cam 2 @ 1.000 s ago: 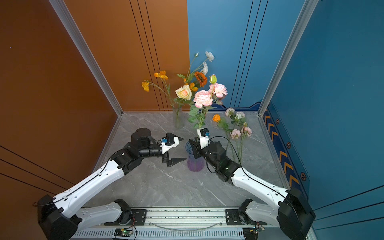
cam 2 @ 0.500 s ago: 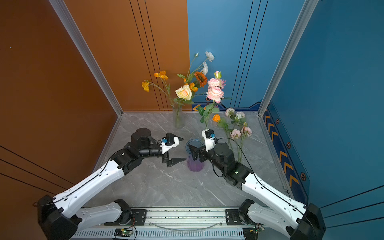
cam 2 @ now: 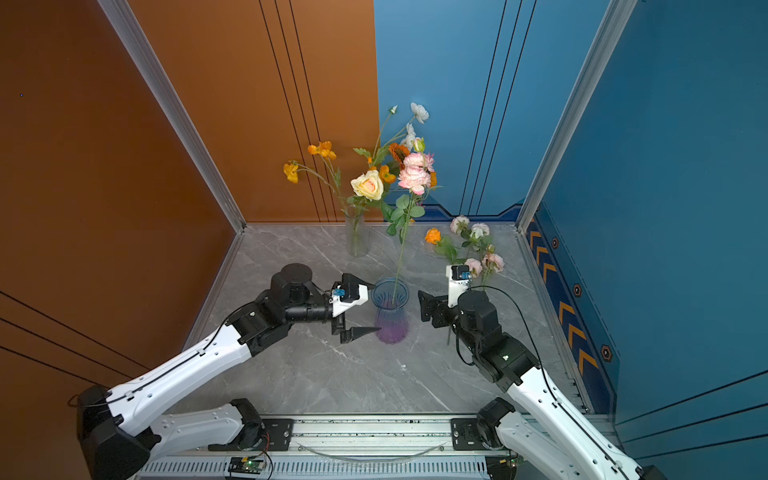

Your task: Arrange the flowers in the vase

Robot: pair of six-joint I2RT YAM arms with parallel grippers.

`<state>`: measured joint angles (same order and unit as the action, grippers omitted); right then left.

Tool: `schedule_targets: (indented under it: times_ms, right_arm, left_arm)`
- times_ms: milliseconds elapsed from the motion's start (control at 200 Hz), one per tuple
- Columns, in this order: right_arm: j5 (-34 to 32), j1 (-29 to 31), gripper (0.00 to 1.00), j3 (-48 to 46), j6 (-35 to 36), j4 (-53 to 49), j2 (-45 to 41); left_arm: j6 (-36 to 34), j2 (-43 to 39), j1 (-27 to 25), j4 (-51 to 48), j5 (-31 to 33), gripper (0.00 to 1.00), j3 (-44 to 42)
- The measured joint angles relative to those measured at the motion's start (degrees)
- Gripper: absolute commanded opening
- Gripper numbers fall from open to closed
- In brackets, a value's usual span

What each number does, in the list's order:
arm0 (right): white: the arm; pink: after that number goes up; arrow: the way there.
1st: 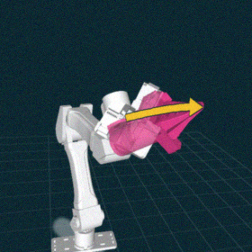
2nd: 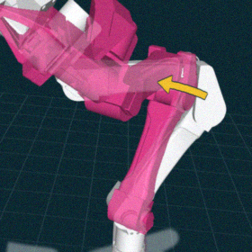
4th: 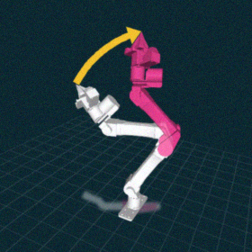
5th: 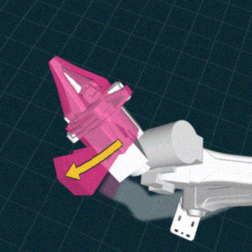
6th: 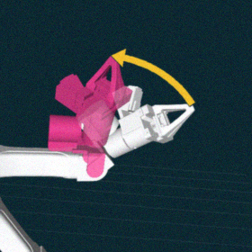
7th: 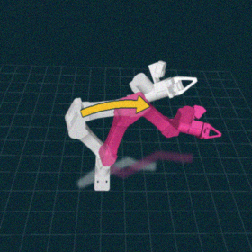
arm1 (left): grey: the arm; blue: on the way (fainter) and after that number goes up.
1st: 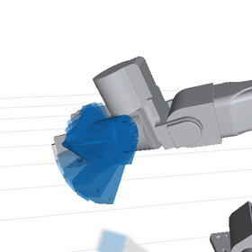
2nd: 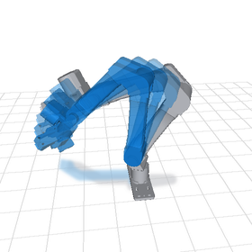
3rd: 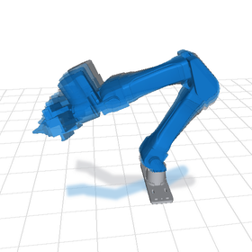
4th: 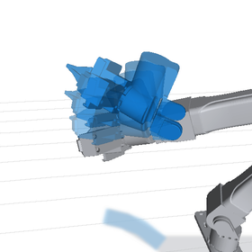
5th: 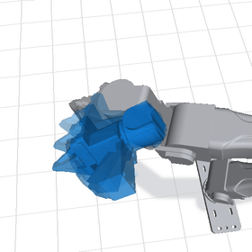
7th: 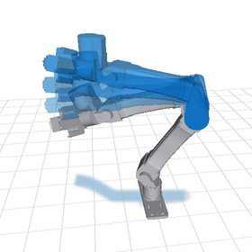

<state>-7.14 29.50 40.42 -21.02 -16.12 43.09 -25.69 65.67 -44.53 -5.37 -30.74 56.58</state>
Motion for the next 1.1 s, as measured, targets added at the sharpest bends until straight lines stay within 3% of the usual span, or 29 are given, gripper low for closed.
schedule_targets:
  times_ms: [85,195,250,430,591,801,1101]
  right_arm:
    - [-0.59,-4.81,0.63,-1.27,-3.41,-1.92,0.07]
    - [0.11,-12.04,0.64,-1.44,-7.54,-3.48,3.65]
    - [1.79,-15.69,0.59,-1.07,-8.74,-3.82,7.28]
    - [8.98,-24.52,0.53,5.75,-8.79,-4.48,28.79]
    - [12.24,-26.53,0.49,12.81,-6.64,-2.91,43.74]
    - [13.4,-27.5,0.4,19.93,-5.35,-0.04,56.06]
    - [12.55,-27.58,0.39,27.3,-4.68,1.38,64.17]
  left_arm:
    - [-0.44,0.17,-1.95,-0.02,3.32,0.98,0.0]
    - [-0.87,0.22,-2.8,-0.02,5.68,0.98,0.0]
    - [-1.05,0.22,-2.8,-0.02,6.43,0.98,0.0]
    - [-1.55,0.26,-3.5,-0.09,7.65,0.98,0.0]
    - [-2.08,0.35,-4.11,-0.2,8.2,0.98,-0.02]
    - [-2.62,0.35,-4.28,-0.17,8.94,0.98,-0.02]
    - [-3.28,0.35,-4.31,-0.15,9.6,0.98,-0.31]
